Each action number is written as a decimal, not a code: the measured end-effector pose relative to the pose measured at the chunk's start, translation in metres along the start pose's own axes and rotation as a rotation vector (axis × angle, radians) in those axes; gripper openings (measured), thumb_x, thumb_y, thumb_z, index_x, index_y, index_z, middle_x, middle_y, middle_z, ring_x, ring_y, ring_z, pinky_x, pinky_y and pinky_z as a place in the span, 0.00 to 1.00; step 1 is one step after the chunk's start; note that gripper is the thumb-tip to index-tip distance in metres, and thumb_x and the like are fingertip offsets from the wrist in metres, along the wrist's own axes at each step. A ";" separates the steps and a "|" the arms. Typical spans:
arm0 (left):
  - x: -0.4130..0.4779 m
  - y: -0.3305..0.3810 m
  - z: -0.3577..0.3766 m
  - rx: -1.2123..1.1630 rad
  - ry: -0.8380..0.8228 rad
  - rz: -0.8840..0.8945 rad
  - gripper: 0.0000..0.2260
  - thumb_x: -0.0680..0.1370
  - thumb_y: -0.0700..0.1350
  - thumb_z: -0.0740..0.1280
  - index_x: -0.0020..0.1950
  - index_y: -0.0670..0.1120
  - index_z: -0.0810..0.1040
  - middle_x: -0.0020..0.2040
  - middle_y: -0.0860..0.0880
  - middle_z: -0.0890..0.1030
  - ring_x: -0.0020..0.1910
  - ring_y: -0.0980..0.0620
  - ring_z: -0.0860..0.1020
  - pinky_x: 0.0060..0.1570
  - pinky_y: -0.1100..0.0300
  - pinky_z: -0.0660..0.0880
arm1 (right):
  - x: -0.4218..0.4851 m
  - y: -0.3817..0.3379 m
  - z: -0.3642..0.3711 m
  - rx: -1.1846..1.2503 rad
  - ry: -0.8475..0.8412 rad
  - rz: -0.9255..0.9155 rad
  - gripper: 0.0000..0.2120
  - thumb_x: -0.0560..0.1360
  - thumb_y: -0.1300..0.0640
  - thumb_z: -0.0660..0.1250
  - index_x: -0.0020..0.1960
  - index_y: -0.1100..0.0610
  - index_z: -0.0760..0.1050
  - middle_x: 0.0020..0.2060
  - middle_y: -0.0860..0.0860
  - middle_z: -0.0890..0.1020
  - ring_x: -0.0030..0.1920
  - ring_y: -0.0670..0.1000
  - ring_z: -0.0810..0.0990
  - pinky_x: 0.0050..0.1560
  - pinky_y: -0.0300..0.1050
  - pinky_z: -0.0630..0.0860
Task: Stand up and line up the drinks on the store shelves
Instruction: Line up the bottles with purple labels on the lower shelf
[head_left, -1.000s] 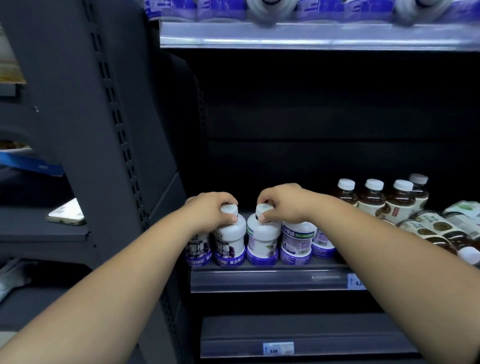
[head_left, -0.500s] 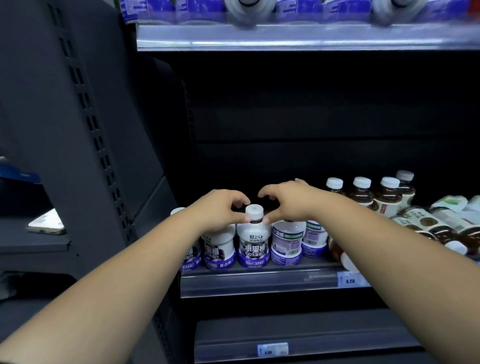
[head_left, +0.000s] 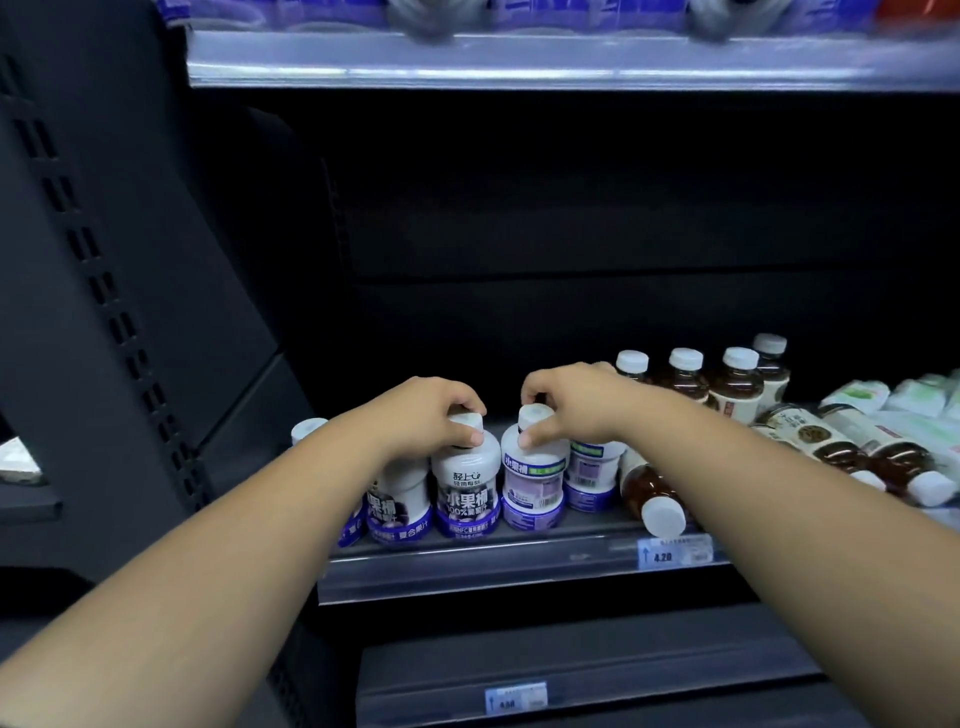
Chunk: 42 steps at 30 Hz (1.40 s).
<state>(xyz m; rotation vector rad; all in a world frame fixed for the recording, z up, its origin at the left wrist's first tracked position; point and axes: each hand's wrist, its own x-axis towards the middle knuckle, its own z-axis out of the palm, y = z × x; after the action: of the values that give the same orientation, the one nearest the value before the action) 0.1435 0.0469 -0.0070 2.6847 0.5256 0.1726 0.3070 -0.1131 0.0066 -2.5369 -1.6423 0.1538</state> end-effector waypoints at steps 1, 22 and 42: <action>0.000 0.000 -0.001 -0.001 -0.005 -0.002 0.14 0.73 0.54 0.74 0.59 0.58 0.80 0.52 0.59 0.80 0.54 0.59 0.76 0.56 0.59 0.73 | 0.001 -0.003 0.003 -0.038 0.035 -0.034 0.18 0.69 0.35 0.72 0.53 0.42 0.72 0.43 0.43 0.79 0.48 0.48 0.76 0.57 0.50 0.65; -0.003 -0.015 -0.010 -0.121 -0.088 0.013 0.15 0.75 0.52 0.73 0.61 0.58 0.80 0.52 0.63 0.80 0.54 0.63 0.77 0.59 0.62 0.72 | 0.003 -0.007 -0.001 0.105 -0.067 -0.066 0.17 0.73 0.45 0.74 0.60 0.46 0.77 0.50 0.43 0.78 0.52 0.49 0.78 0.54 0.48 0.77; -0.047 -0.045 -0.058 0.090 -0.127 -0.163 0.22 0.76 0.40 0.71 0.69 0.55 0.75 0.60 0.56 0.80 0.55 0.56 0.78 0.53 0.63 0.74 | 0.016 -0.054 0.009 0.133 0.069 -0.170 0.26 0.75 0.41 0.71 0.71 0.40 0.70 0.68 0.43 0.77 0.69 0.48 0.73 0.78 0.61 0.50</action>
<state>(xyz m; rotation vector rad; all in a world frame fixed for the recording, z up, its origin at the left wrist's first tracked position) 0.0740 0.0877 0.0252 2.7014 0.7237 -0.0681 0.2637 -0.0765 0.0054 -2.2692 -1.7489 0.1529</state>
